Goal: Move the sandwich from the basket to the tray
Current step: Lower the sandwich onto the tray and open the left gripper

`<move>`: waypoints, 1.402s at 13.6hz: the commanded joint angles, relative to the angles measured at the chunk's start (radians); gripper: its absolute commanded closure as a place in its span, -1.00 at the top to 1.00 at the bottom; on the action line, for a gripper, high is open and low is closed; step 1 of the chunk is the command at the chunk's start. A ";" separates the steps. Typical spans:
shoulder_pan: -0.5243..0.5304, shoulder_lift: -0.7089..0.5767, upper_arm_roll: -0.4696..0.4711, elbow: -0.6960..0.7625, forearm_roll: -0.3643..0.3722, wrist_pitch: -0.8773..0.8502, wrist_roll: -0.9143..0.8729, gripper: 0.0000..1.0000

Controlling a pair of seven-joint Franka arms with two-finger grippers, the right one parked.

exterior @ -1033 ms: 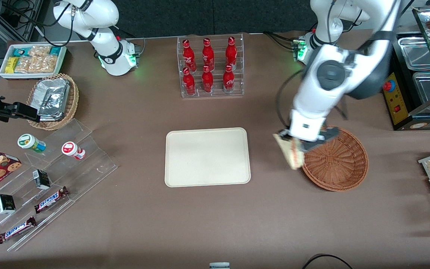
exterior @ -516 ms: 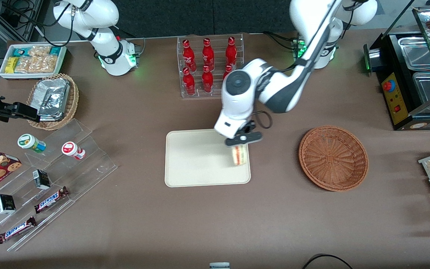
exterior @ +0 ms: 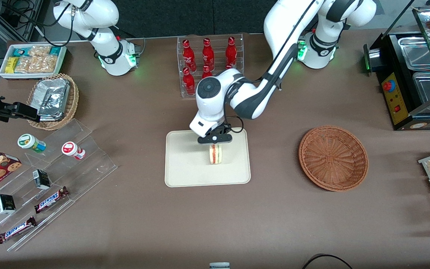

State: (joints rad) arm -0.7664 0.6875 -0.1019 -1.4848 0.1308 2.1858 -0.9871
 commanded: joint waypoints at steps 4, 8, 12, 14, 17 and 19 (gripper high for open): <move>-0.011 0.084 0.014 0.052 0.044 0.066 0.001 -0.96; -0.011 0.083 0.014 0.054 0.047 0.066 -0.001 1.00; -0.004 0.003 0.022 0.072 0.032 -0.018 -0.083 1.00; 0.030 -0.066 0.024 0.129 0.029 -0.116 -0.153 1.00; 0.108 -0.199 0.022 0.132 0.024 -0.217 -0.162 1.00; 0.146 -0.271 0.024 0.132 0.026 -0.308 -0.159 1.00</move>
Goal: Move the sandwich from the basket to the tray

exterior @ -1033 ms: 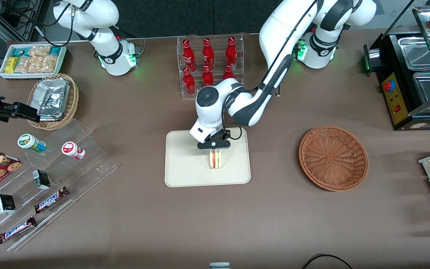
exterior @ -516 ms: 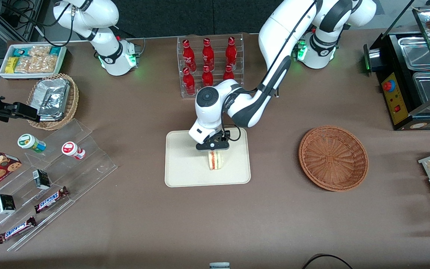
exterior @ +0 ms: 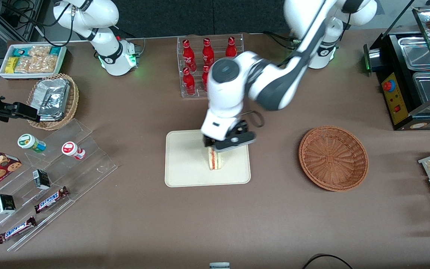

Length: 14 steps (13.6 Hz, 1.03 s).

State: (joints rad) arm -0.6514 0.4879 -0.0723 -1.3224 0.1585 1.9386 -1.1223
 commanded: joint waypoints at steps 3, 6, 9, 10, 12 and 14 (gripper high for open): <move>0.114 -0.182 -0.006 -0.040 -0.039 -0.186 0.001 1.00; 0.197 -0.258 -0.006 -0.043 -0.042 -0.321 0.120 1.00; 0.317 -0.365 -0.006 -0.060 -0.117 -0.467 0.371 1.00; 0.372 -0.409 -0.007 -0.079 -0.132 -0.504 0.477 1.00; 0.436 -0.500 -0.006 -0.131 -0.135 -0.571 0.614 1.00; 0.522 -0.575 -0.006 -0.182 -0.170 -0.587 0.720 1.00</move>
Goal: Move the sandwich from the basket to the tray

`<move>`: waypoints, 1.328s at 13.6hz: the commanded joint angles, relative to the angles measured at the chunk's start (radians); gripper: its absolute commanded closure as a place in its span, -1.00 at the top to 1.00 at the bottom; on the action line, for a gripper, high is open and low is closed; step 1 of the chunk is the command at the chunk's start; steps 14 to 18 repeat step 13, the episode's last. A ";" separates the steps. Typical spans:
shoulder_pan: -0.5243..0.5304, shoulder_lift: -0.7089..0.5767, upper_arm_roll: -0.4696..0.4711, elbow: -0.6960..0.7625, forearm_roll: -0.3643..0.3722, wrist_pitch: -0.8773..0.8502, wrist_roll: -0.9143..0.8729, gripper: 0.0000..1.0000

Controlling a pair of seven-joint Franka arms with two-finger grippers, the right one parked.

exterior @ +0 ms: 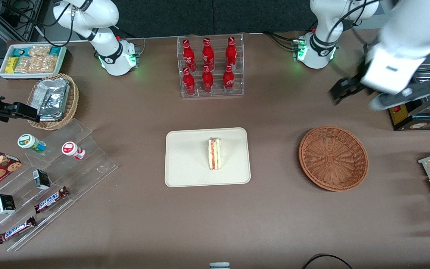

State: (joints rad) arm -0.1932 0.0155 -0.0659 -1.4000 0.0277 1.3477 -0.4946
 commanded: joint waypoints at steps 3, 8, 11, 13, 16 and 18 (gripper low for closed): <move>0.161 -0.172 -0.012 -0.152 -0.051 -0.036 0.282 1.00; 0.230 -0.157 0.017 -0.120 -0.055 -0.025 0.327 1.00; 0.218 -0.132 0.015 -0.107 -0.054 -0.015 0.332 1.00; 0.201 -0.117 0.015 -0.077 -0.054 -0.021 0.330 1.00; 0.201 -0.117 0.015 -0.077 -0.054 -0.021 0.330 1.00; 0.201 -0.117 0.015 -0.077 -0.054 -0.021 0.330 1.00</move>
